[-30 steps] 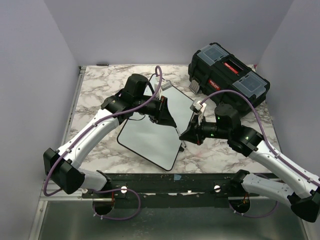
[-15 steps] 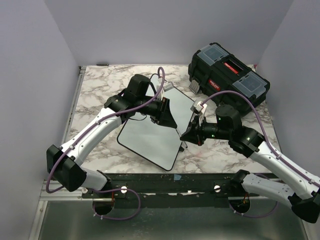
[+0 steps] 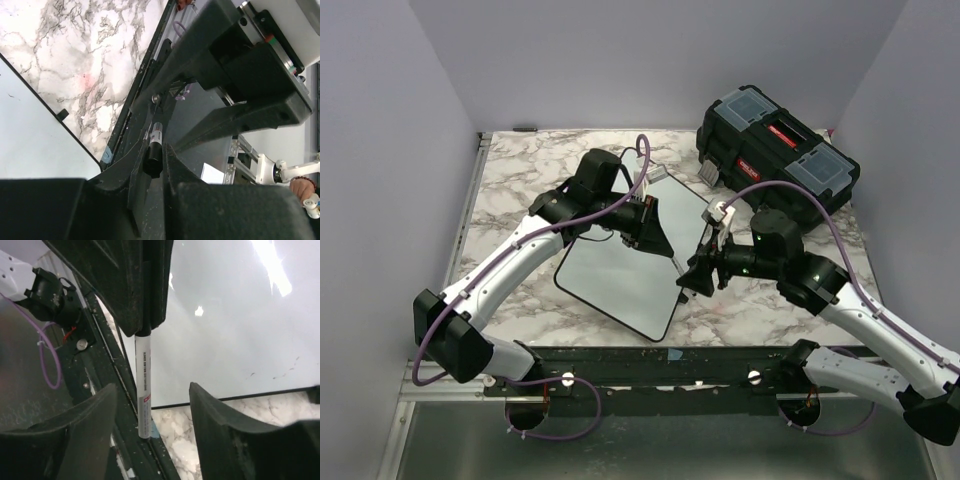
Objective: Write a sentence on the whiteboard
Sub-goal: Open the whiteboard marker at the center of the board, then place the pen cap at the center of the board.
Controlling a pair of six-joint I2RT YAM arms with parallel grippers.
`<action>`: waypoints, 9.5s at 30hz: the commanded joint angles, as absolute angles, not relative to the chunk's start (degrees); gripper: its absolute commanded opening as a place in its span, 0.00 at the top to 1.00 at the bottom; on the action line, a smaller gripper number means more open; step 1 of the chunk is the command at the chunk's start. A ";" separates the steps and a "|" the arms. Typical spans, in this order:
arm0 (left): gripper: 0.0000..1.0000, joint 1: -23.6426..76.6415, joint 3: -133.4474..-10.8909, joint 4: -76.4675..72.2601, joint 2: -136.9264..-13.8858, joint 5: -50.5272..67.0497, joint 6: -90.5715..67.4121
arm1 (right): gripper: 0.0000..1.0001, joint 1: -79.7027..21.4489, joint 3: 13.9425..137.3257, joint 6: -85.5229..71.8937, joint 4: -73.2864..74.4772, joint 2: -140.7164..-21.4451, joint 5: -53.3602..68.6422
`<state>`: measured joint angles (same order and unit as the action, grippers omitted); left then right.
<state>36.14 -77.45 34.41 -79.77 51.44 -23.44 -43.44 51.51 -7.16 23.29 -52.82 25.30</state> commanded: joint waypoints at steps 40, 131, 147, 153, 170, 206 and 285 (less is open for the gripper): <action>1.00 34.45 -73.56 -6.76 -55.64 41.31 -47.81 | 0.28 -43.76 51.01 -47.45 -31.72 -48.30 28.98; 1.00 34.43 -68.50 -4.64 -54.27 33.18 -44.77 | 0.55 -43.73 53.30 -49.25 -35.01 -55.47 31.03; 1.00 34.45 -69.30 -2.79 -56.29 36.12 -43.42 | 0.61 -43.77 54.40 -49.02 -35.02 -57.13 32.34; 1.00 34.45 -68.19 -2.38 -55.58 35.94 -43.22 | 0.60 -43.75 54.07 -49.07 -35.99 -56.62 31.58; 1.00 34.45 -65.04 -2.49 -53.44 34.46 -43.50 | 0.64 -43.77 53.80 -50.17 -38.50 -57.12 31.41; 1.00 34.45 -62.89 -1.50 -51.64 33.32 -42.98 | 0.76 -43.77 52.13 -52.43 -42.67 -57.35 30.76; 1.00 30.67 -63.02 -1.71 -62.12 30.75 -43.60 | 0.99 -43.77 59.36 -35.88 -14.41 -43.44 7.05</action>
